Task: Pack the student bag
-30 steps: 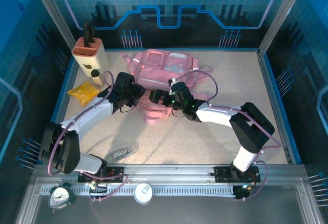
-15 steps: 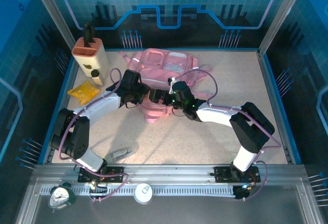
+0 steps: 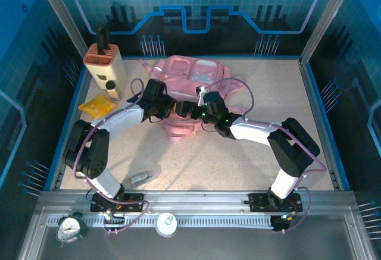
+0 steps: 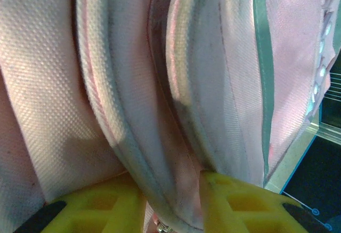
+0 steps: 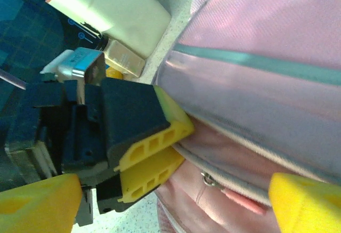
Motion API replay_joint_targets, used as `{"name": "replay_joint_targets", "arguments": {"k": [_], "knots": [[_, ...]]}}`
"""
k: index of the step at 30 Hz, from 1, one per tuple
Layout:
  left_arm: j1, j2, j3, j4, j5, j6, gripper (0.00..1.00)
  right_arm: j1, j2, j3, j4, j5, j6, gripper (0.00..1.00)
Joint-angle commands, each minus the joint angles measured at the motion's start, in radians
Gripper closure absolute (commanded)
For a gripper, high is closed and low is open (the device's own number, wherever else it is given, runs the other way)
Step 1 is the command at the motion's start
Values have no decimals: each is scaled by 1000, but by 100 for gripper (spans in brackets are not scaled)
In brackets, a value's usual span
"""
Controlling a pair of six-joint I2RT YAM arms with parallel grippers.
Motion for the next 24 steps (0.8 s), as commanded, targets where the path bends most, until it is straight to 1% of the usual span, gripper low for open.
{"name": "replay_joint_targets", "arguments": {"k": [1,3,5,7,9,12,14,16,18,21,24], "knots": [[-5,23,44,27,15,-36,70,-18,10,29,40,-28,-46,13],[-5,36,52,43,13,-42,73,-21,11,33,26,-41,-53,14],[-4,60,82,17,16,-36,76,-20,6,33,14,-60,-59,16],[-4,75,106,-5,16,-34,79,-7,-8,35,-31,-44,-77,17],[-4,77,106,8,22,-53,86,0,-20,20,-49,-36,-87,16],[-5,79,117,20,42,-69,92,-8,-28,-9,-78,-31,-66,18],[-5,71,125,18,52,-78,99,-11,-36,-27,-87,-36,-59,20],[-5,53,116,38,69,-107,100,-17,-39,-25,-111,-60,-75,23],[-4,31,94,80,94,-154,100,-30,-41,-21,-119,-103,-104,29],[-7,6,89,110,117,-187,100,-38,-58,-46,-112,-119,-138,39],[-11,-32,90,94,112,-219,100,-44,-63,-60,-105,-116,-127,40]]}}
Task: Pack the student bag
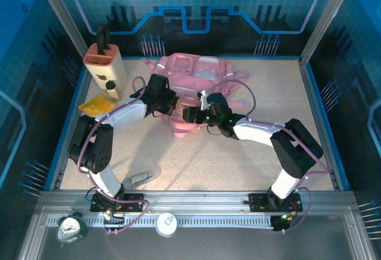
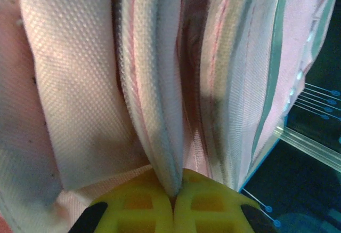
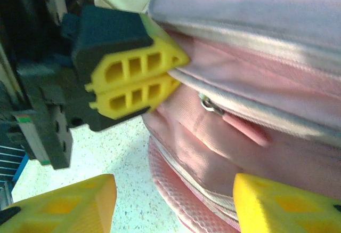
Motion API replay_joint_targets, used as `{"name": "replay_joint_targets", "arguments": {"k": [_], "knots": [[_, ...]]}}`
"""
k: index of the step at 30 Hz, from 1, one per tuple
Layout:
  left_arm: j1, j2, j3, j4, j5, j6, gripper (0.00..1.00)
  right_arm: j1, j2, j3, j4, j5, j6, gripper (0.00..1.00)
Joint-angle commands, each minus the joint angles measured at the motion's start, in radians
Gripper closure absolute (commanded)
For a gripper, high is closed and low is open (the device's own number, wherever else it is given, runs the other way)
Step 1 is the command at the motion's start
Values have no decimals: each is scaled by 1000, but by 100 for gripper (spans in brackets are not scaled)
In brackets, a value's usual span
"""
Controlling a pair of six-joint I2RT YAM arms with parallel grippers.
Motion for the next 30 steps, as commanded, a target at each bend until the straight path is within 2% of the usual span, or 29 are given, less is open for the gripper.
{"name": "replay_joint_targets", "arguments": {"k": [1,9,14,22,25,30], "knots": [[-12,-88,2,78,57,-74,100,-19,-26,-13,-2,-28,-16,38],[-36,-148,11,77,47,-98,100,-34,-31,5,46,-19,34,26],[-46,-161,16,88,56,-115,100,-34,-58,-3,64,51,36,21],[-57,-179,35,66,43,-101,100,-41,-46,-11,54,93,55,13],[-67,-185,43,63,32,-99,100,-39,-22,8,72,82,54,12],[-83,-179,54,60,35,-94,100,-39,-7,54,94,71,40,17]]}}
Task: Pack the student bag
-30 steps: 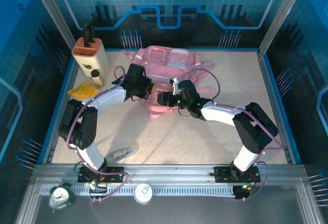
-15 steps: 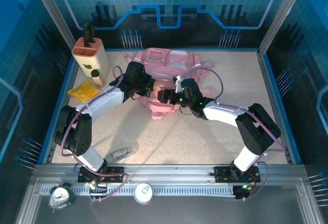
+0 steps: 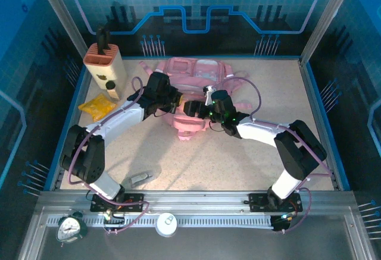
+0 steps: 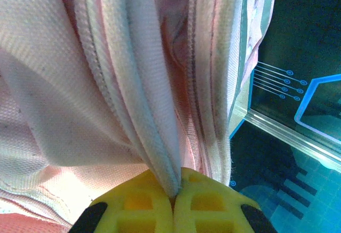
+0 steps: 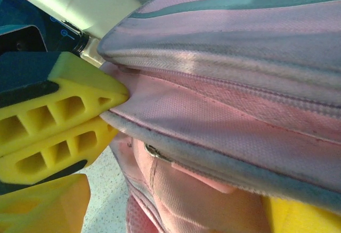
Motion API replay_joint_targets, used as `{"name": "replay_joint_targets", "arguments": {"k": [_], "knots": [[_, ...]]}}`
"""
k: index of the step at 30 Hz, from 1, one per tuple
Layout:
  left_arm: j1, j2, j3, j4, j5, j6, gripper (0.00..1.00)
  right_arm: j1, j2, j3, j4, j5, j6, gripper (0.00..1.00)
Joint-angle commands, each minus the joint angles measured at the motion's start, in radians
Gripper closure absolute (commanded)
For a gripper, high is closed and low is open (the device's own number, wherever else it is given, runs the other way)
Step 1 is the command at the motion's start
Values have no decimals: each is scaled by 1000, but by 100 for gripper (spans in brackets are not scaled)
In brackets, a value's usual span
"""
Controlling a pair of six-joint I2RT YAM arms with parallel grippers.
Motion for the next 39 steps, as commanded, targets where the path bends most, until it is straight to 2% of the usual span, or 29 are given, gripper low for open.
{"name": "replay_joint_targets", "arguments": {"k": [1,11,15,23,29,33,39], "knots": [[-25,-72,54,67,49,5,100,-7,14,58,56,2,-10,19],[-26,-83,49,49,27,23,100,19,-37,36,44,-43,-42,36],[-27,-87,49,48,20,28,100,5,-39,26,11,-53,-55,46],[-27,-89,49,34,9,38,100,-7,-26,48,-17,-173,-98,50],[-25,-95,42,8,-18,59,100,-7,-56,39,-52,-258,-26,51],[-27,-93,37,20,-14,52,100,-17,-20,61,-73,-261,-18,52],[-27,-90,44,20,-14,59,100,-27,48,120,-147,-249,-61,63]]}}
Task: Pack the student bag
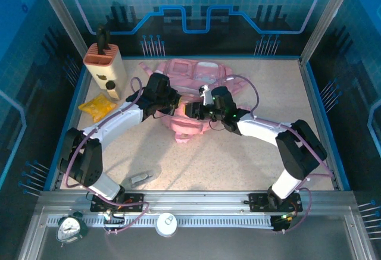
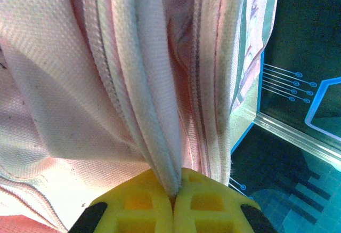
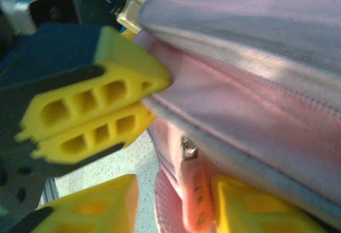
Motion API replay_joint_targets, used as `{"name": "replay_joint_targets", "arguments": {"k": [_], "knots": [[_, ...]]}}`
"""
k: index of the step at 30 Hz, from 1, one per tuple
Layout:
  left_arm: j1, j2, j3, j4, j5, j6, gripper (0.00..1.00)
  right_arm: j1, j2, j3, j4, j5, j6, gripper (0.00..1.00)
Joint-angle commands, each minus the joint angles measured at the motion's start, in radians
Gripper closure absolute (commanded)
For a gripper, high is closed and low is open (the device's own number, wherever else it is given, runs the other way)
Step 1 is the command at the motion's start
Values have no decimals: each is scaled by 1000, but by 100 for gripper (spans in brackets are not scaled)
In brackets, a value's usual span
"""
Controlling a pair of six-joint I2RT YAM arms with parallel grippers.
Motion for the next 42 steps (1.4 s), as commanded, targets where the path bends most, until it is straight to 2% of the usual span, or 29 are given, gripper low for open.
{"name": "replay_joint_targets", "arguments": {"k": [1,8,11,15,24,29,33,37,42], "knots": [[-16,-57,45,83,25,38,100,-8,32,57,-57,-17,-37,65],[-15,-52,39,91,28,36,100,-6,49,112,-152,45,-104,77],[-16,-49,42,88,24,42,100,1,40,106,-175,86,-125,83],[-15,-52,39,76,13,49,100,6,14,90,-189,115,-140,85],[-14,-68,29,56,-14,68,100,11,-26,72,-241,183,-178,100],[-13,-85,30,27,-37,90,100,8,-50,37,-266,215,-186,100],[-14,-90,25,32,-39,93,100,5,-52,22,-247,174,-171,100],[-25,-79,33,44,-27,89,100,7,-41,49,-228,113,-138,91],[-27,-81,34,41,-32,94,100,9,-43,66,-266,158,-126,91]]}}
